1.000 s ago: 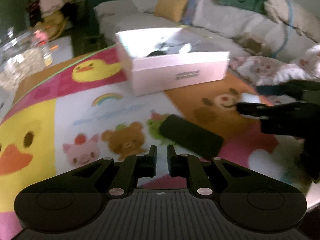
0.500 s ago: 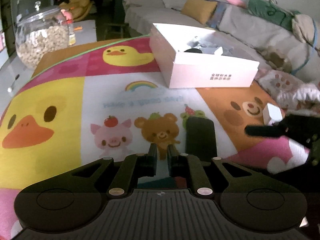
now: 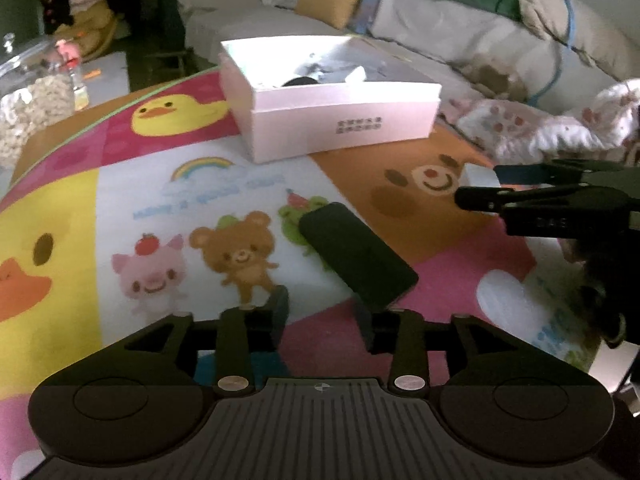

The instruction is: Organize rigid objects

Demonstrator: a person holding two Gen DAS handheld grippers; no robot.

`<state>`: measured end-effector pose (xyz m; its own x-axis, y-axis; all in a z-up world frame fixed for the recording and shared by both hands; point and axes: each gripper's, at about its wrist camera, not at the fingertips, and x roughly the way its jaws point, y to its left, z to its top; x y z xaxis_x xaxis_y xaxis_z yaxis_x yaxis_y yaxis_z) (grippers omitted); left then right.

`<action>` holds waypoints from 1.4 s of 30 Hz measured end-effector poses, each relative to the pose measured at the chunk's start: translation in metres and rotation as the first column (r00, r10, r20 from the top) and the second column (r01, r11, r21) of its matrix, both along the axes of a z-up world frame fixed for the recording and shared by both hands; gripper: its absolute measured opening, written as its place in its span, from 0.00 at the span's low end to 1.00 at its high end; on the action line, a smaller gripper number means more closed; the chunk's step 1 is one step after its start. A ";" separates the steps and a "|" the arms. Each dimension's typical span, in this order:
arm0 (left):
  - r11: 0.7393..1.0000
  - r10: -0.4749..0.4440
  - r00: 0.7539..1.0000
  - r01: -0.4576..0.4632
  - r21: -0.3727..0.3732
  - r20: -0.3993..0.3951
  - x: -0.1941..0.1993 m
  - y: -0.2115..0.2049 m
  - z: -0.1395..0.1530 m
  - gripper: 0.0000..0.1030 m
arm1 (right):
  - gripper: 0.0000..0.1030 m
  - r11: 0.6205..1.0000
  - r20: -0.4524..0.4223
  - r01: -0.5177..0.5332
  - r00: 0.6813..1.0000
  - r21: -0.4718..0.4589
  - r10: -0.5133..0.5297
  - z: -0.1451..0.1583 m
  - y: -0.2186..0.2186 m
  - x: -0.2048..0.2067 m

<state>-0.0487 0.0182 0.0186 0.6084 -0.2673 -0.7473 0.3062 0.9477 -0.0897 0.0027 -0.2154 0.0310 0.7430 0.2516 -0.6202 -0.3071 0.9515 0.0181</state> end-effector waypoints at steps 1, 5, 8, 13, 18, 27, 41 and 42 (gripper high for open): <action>1.000 -0.005 1.000 0.005 0.011 0.000 0.000 -0.003 0.000 0.45 | 0.66 1.000 -0.012 0.006 1.000 0.009 -0.006 -0.004 -0.002 0.002; 0.999 0.022 0.999 -0.023 -0.031 -0.029 0.008 -0.008 0.004 0.46 | 0.67 1.000 -0.010 0.006 1.000 0.018 -0.006 -0.012 -0.004 -0.001; 0.989 0.073 0.995 -0.080 -0.125 -0.062 0.022 -0.011 0.008 0.46 | 0.68 0.999 -0.011 0.006 1.000 0.039 -0.005 -0.011 -0.005 -0.002; 0.992 0.091 0.994 -0.096 -0.077 -0.063 0.045 -0.038 0.003 0.46 | 0.68 0.998 -0.010 0.017 1.000 0.062 -0.016 -0.010 -0.009 -0.001; 0.997 0.071 0.997 -0.071 0.006 -0.009 0.058 -0.059 -0.001 0.47 | 0.68 0.996 -0.016 0.031 0.999 0.089 -0.029 -0.010 -0.013 -0.001; 0.997 0.039 0.999 -0.040 0.067 0.017 0.059 -0.067 -0.003 0.48 | 0.69 0.995 -0.020 0.030 0.999 0.091 -0.029 -0.011 -0.013 -0.001; 0.997 -0.048 0.998 0.045 0.058 0.040 0.050 -0.035 -0.002 0.42 | 0.73 0.998 -0.019 0.018 1.000 0.059 -0.017 -0.012 -0.008 -0.001; 0.997 -0.040 0.998 0.037 0.070 0.045 0.050 -0.029 -0.003 0.42 | 0.73 0.998 -0.018 0.016 1.000 0.053 -0.015 -0.012 -0.007 -0.001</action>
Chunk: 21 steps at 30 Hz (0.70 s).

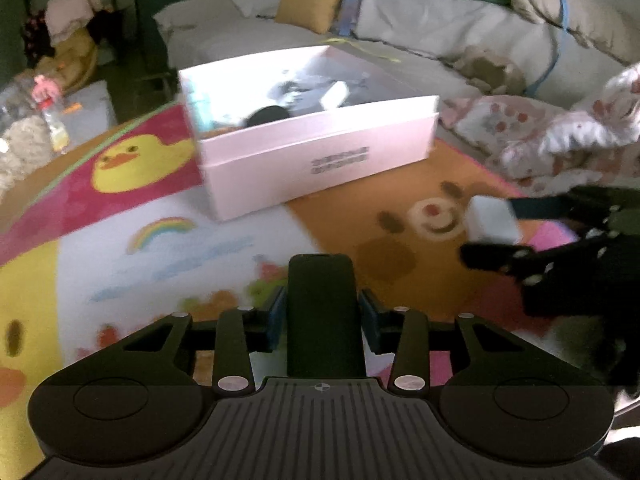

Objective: Organize rigid objects
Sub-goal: 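Carry the phone and charger over the pink box with both grippers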

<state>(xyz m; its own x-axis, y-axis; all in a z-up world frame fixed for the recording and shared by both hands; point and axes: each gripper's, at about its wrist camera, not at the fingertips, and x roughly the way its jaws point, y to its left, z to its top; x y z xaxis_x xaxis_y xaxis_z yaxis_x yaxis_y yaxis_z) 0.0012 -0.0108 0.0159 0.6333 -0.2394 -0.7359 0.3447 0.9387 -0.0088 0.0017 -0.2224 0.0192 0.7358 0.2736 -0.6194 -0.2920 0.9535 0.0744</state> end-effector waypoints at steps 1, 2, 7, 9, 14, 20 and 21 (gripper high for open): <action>1.000 0.006 1.000 -0.006 0.001 0.004 -0.001 0.007 0.000 0.42 | 0.74 1.000 0.000 -0.002 1.000 -0.007 0.002 0.000 0.001 0.000; 1.000 0.010 1.000 -0.010 -0.002 0.004 -0.001 0.013 0.000 0.42 | 0.74 1.000 0.001 -0.003 1.000 -0.016 0.003 0.000 0.002 0.000; 1.000 0.017 1.000 -0.016 -0.027 0.021 -0.007 0.027 -0.002 0.42 | 0.75 0.998 0.011 -0.032 0.999 -0.050 0.033 0.003 0.007 0.000; 1.000 0.016 0.999 -0.015 -0.020 0.043 -0.011 0.026 -0.004 0.42 | 0.75 0.998 0.009 -0.017 1.000 -0.065 0.018 0.003 0.006 0.005; 0.999 0.015 0.997 -0.012 -0.039 0.073 -0.019 0.029 -0.006 0.42 | 0.48 0.997 -0.009 -0.033 0.999 -0.068 0.032 0.004 0.005 0.011; 0.999 -0.013 0.994 0.017 -0.037 0.106 -0.036 0.028 -0.003 0.42 | 0.48 0.997 0.015 -0.049 0.999 -0.058 0.050 0.016 0.006 0.007; 0.999 -0.013 0.993 0.018 -0.037 0.117 -0.039 0.029 -0.001 0.42 | 0.48 0.997 0.022 -0.054 0.998 -0.058 0.055 0.019 0.008 0.005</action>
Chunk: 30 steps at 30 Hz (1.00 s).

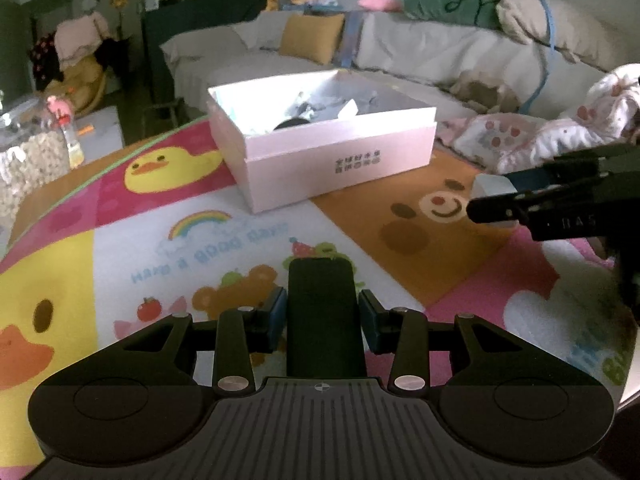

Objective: Organize rigid objects
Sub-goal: 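Carry the phone and charger over the pink box with both grippers, then open both grippers to drop the phone and charger into the box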

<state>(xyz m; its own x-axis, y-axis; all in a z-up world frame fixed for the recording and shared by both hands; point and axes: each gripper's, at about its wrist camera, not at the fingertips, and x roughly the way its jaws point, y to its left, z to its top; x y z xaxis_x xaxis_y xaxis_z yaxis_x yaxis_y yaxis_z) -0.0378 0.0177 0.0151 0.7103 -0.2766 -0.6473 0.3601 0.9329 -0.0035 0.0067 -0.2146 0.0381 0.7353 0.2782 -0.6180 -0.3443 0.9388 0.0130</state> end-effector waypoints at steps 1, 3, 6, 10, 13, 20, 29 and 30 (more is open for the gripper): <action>1.000 0.001 1.000 -0.001 -0.006 0.012 -0.002 0.001 0.003 0.42 | 0.48 1.000 0.009 -0.004 1.000 -0.002 0.004 0.003 0.001 -0.002; 1.000 0.002 1.000 -0.001 -0.028 0.031 -0.004 0.003 0.012 0.42 | 0.48 1.000 0.035 -0.011 0.999 -0.008 0.011 0.011 0.004 -0.005; 0.997 -0.008 0.996 0.015 -0.071 0.093 0.008 0.007 0.038 0.42 | 0.48 1.000 0.085 -0.016 0.996 0.009 0.015 0.028 0.006 -0.006; 0.993 -0.009 0.981 0.032 -0.115 0.196 0.047 0.007 0.079 0.42 | 0.48 0.998 0.139 0.003 0.990 0.066 -0.013 0.055 0.007 0.021; 0.991 -0.015 0.965 0.050 -0.127 0.263 0.088 -0.001 0.100 0.42 | 0.48 0.997 0.163 0.030 0.986 0.071 -0.041 0.066 0.015 0.051; 0.975 0.078 0.995 -0.062 -0.212 0.065 0.203 -0.024 0.075 0.41 | 0.61 0.992 0.088 0.079 0.992 0.096 -0.088 0.066 0.030 0.115; 0.981 0.049 0.995 -0.032 -0.190 0.088 0.180 -0.017 0.058 0.41 | 0.69 0.998 0.100 0.053 0.993 0.025 -0.055 0.038 0.034 0.067; 0.981 0.054 0.993 -0.034 -0.189 0.103 0.168 -0.013 0.060 0.41 | 0.70 0.999 0.103 0.047 0.993 0.026 -0.049 0.038 0.035 0.060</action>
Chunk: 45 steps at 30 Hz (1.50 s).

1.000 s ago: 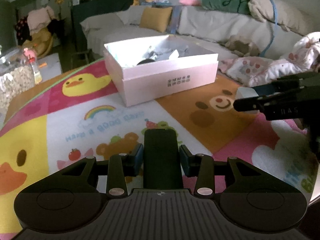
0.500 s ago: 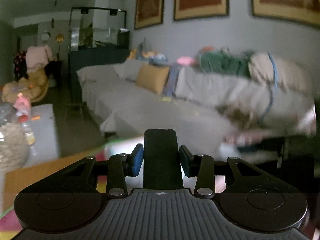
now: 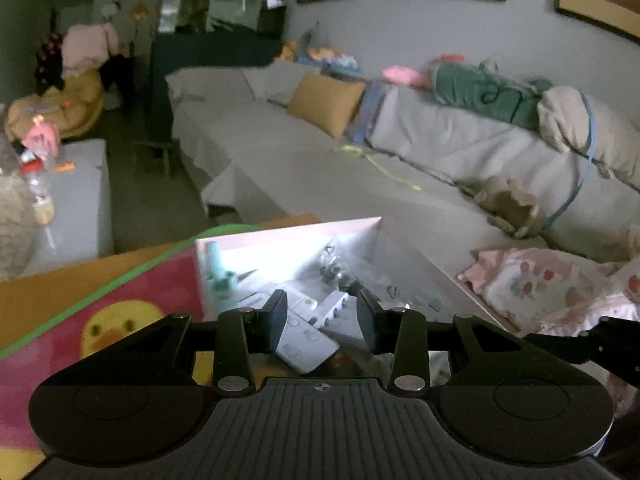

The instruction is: Organize rigid objects

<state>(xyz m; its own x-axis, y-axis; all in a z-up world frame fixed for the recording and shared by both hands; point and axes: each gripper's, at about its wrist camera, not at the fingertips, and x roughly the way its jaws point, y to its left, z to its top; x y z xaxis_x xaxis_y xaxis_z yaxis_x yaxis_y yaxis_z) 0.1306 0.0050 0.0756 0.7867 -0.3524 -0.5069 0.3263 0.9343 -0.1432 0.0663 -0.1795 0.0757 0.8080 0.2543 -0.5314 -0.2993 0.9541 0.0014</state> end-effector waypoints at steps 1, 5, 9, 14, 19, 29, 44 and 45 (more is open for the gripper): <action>1.000 0.008 1.000 -0.008 0.011 0.015 -0.015 0.004 0.003 0.41 | 0.73 1.000 0.001 -0.007 1.000 0.001 0.007 0.000 0.001 -0.007; 0.993 0.067 0.997 -0.070 0.099 0.029 -0.078 0.028 0.004 0.41 | 0.76 1.000 -0.032 -0.029 0.999 -0.011 0.029 -0.009 0.002 -0.028; 0.973 0.141 0.988 -0.127 0.192 -0.062 -0.120 0.043 -0.019 0.41 | 0.77 0.999 -0.095 -0.025 0.995 -0.030 0.022 -0.027 0.008 -0.038; 0.960 0.217 0.964 -0.182 0.213 -0.152 -0.142 0.038 -0.060 0.42 | 0.80 0.997 -0.179 0.046 0.982 -0.064 -0.057 -0.049 0.018 -0.029; 0.965 0.225 0.966 -0.202 0.169 -0.124 -0.147 0.021 -0.062 0.49 | 0.97 0.991 -0.176 0.116 0.976 -0.068 -0.126 -0.059 0.016 -0.027; 0.953 0.279 0.957 -0.266 0.144 -0.076 -0.130 -0.006 -0.075 0.59 | 1.00 0.990 -0.195 0.136 0.970 -0.049 -0.143 -0.059 0.011 -0.020; 0.944 0.303 0.951 -0.291 0.157 -0.062 -0.124 -0.009 -0.077 0.62 | 1.00 0.980 -0.139 0.195 0.971 -0.023 -0.197 -0.064 0.010 -0.022; 0.943 0.304 0.951 -0.292 0.158 -0.061 -0.124 -0.009 -0.077 0.61 | 1.00 0.980 -0.140 0.200 0.970 -0.021 -0.201 -0.064 0.009 -0.022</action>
